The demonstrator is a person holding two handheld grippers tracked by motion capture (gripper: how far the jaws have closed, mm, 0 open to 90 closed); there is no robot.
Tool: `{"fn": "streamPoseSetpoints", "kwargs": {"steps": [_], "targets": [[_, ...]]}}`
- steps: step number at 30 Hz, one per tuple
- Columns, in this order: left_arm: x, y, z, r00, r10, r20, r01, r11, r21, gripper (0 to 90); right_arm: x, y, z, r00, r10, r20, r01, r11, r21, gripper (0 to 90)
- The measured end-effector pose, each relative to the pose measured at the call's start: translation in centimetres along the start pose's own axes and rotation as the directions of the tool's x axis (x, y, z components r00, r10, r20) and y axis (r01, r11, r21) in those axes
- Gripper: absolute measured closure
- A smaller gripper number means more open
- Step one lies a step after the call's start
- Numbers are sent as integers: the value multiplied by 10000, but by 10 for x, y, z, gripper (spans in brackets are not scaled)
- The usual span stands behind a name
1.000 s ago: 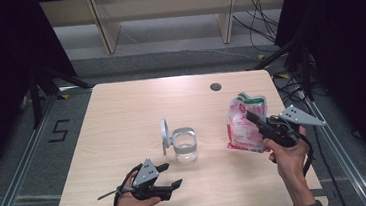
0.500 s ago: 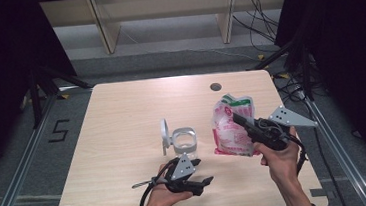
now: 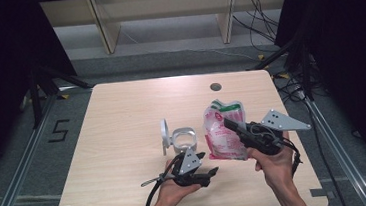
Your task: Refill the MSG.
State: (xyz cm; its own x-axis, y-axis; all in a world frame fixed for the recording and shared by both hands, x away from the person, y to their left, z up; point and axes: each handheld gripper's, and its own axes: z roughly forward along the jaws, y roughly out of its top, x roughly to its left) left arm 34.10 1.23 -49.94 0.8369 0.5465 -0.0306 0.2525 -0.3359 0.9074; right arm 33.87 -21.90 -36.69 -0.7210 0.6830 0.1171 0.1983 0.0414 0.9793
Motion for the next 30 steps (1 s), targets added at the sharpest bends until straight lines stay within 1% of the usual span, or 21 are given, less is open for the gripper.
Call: {"fn": "streamPoseSetpoints", "kwargs": {"steps": [1,2,3,4,5,6,7,8,11,12,14,15,16,18,20,21,23,24,25,26,30], "targets": [[0,1,1,9998,150,-106,-150,9999,6,355,1,0,0,10000,46,-42,-46,10000,-11,900],[-1,0,2,9998,63,-166,-65,10000,-68,364,1,0,0,10000,-16,-97,16,10000,10,900],[1,1,2,9992,309,-246,-308,9995,51,389,3,0,0,9997,186,-185,-184,9998,89,900],[-2,1,4,9997,85,-230,-90,9998,-187,404,3,0,1,9996,194,-199,-196,9998,-69,900],[-3,2,4,9993,138,-350,-146,9996,-227,421,4,0,2,9997,136,-184,-137,9999,-62,900],[-3,3,5,9988,300,-381,-310,9992,-241,434,6,0,2,9993,239,-275,-238,9997,27,900],[-5,3,6,9980,431,-458,-443,9987,-256,456,5,0,2,9998,1,-183,-1,10000,-24,900],[-6,4,7,9963,662,-546,-678,9973,-277,485,8,-1,3,9990,359,-254,-358,9993,49,900],[-9,4,9,9928,851,-846,-884,9954,-368,581,7,-1,5,9995,137,-288,-136,9999,41,900],[-9,4,10,9893,1073,-988,-1111,9932,-342,609,8,-1,5,9991,188,-389,-186,9998,69,900],[-9,4,11,9885,1008,-1127,-1045,9941,-278,653,7,-1,6,9994,103,-326,-102,9999,18,900],[-12,3,13,9919,596,-1117,-662,9962,-558,668,7,-1,5,9995,183,-263,-182,9998,40,900],[-11,4,13,9917,603,-1139,-665,9965,-515,704,6,-1,6,9996,84,-278,-84,10000,-17,900],[-11,6,13,9889,824,-1236,-881,9952,-415,733,4,0,6,9997,153,-208,-154,9999,-32,900],[-14,9,14,9808,1095,-1613,-1180,9920,-444,748,5,2,5,9988,432,-250,-431,9991,39,900],[-17,9,12,9784,682,-1950,-773,9962,-391,750,3,4,6,9994,203,-275,-201,9998,57,900],[-17,10,14,9877,87,-1561,-227,9959,-879,755,4,9,6,9993,316,-195,-315,9995,57,900],[-19,10,14,9867,-469,-1559,318,9947,-981,757,3,11,8,9997,91,-210,-93,9999,-78,900],[-15,13,16,9894,17,-1452,-181,9936,-1115,758,4,13,9,9997,234,-109,-234,9997,2,900],[-17,13,16,9863,-36,-1650,-155,9933,-1145,759,2,15,11,9997,37,-221,-39,10000,-81,900],[-18,15,20,9822,-827,-1687,575,9871,-1493,761,0,22,17,9997,191,-181,-188,9997,174,900]]}}
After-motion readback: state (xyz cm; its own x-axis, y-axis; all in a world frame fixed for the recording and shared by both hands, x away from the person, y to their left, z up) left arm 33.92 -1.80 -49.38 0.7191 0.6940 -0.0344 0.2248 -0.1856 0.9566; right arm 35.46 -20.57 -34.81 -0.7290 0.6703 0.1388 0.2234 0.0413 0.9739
